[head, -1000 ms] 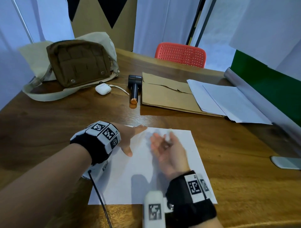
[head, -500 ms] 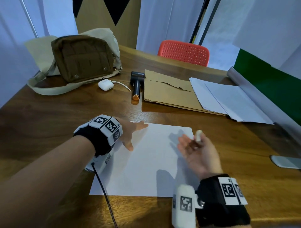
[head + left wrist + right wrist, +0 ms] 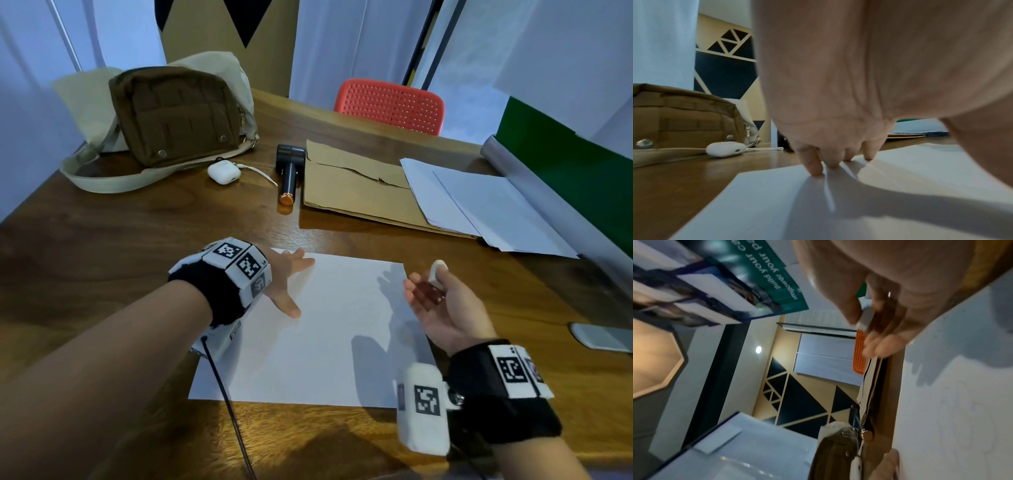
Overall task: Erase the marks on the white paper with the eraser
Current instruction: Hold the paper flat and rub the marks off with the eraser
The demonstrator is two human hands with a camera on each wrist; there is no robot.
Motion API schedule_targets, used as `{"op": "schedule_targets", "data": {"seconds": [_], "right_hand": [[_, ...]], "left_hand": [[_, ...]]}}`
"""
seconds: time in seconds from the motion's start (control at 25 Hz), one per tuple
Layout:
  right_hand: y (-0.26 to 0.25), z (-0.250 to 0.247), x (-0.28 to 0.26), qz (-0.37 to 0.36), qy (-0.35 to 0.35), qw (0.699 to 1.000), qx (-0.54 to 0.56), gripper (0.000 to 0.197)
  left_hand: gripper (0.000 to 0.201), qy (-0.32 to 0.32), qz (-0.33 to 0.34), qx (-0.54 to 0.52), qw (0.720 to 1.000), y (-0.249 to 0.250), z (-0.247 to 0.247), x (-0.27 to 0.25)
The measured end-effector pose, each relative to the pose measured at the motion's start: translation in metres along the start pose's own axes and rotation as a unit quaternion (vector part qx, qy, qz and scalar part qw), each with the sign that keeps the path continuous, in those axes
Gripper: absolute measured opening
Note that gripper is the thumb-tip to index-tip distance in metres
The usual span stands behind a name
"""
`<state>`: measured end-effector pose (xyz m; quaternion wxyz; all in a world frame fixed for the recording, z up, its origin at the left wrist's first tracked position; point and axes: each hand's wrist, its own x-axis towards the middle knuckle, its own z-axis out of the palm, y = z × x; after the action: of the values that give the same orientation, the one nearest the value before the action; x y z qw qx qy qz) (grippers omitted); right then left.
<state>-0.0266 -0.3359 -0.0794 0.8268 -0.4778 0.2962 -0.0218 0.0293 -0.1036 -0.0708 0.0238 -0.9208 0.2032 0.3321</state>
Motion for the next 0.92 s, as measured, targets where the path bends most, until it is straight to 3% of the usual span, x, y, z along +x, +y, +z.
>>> {"op": "schedule_targets", "data": {"seconds": [0.08,0.2,0.44,0.56,0.72,0.8,0.92], "right_hand": [[-0.004,0.006,-0.004,0.026,-0.083,0.986,-0.144,0.016],[-0.009,0.018,-0.010,0.024,-0.181,0.921,-0.344,0.019],[-0.014,0.032,0.005,0.006,-0.206,0.790,-0.578,0.018],[-0.012,0.038,0.013,-0.005,-0.201,0.740,-0.642,0.017],[-0.002,0.043,0.018,-0.053,-0.194,0.721,-0.663,0.020],[0.005,0.042,0.013,-0.081,-0.226,0.685,-0.688,0.020],[0.009,0.038,0.002,-0.057,-0.295,0.644,-0.703,0.016]], "left_hand": [[0.108,0.001,-0.016,0.013,1.000,0.008,0.002,-0.001],[0.111,0.008,-0.026,0.023,0.999,0.018,0.002,-0.002],[0.116,0.020,-0.022,0.011,1.000,0.020,0.001,0.004],[0.117,0.032,0.020,0.038,0.999,0.031,0.003,0.013],[0.121,0.010,0.035,0.056,0.998,0.037,0.002,0.022],[0.122,0.002,0.037,0.066,0.997,0.034,0.003,0.023],[0.117,-0.002,0.043,0.078,0.996,0.033,0.002,0.021]]}}
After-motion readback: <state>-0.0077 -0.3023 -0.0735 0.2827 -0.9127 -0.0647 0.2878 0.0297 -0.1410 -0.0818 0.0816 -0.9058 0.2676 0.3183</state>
